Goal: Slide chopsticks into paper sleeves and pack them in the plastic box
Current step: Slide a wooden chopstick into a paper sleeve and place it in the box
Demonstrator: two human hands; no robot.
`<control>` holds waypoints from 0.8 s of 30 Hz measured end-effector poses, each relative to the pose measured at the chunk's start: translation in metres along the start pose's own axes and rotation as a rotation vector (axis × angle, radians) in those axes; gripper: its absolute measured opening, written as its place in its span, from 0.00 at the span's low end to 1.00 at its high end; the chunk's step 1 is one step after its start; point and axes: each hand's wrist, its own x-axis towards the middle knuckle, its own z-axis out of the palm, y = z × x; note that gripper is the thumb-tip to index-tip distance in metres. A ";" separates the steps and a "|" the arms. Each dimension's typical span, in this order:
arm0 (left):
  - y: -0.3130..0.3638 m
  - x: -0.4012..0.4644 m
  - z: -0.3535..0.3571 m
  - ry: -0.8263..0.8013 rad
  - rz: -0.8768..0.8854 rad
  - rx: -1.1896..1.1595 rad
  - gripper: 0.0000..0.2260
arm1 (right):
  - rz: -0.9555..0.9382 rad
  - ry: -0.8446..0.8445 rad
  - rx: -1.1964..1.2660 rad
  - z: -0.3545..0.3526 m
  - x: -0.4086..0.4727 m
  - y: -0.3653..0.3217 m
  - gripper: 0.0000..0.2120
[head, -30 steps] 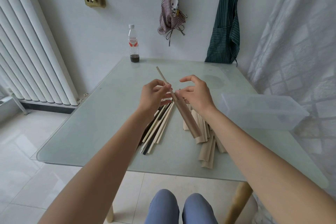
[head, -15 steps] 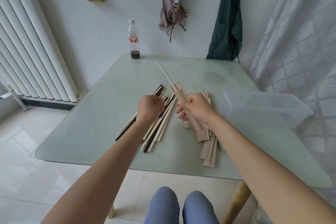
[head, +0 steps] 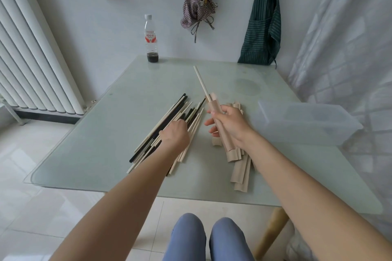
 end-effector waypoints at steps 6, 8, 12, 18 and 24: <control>0.003 -0.005 -0.008 -0.020 0.009 -0.104 0.05 | 0.033 0.028 -0.018 -0.006 0.003 0.005 0.10; 0.005 -0.008 -0.012 0.000 0.039 -0.204 0.08 | 0.037 0.057 -0.025 -0.008 0.004 0.005 0.11; 0.001 -0.011 -0.013 0.146 0.104 -0.367 0.13 | 0.029 0.159 -0.050 -0.013 0.002 0.002 0.08; -0.003 -0.016 -0.022 0.378 0.212 -0.201 0.13 | 0.021 0.263 -0.237 -0.029 0.006 0.005 0.09; -0.001 -0.017 -0.021 0.466 0.335 -0.087 0.10 | -0.012 0.297 -0.418 -0.032 0.004 0.009 0.11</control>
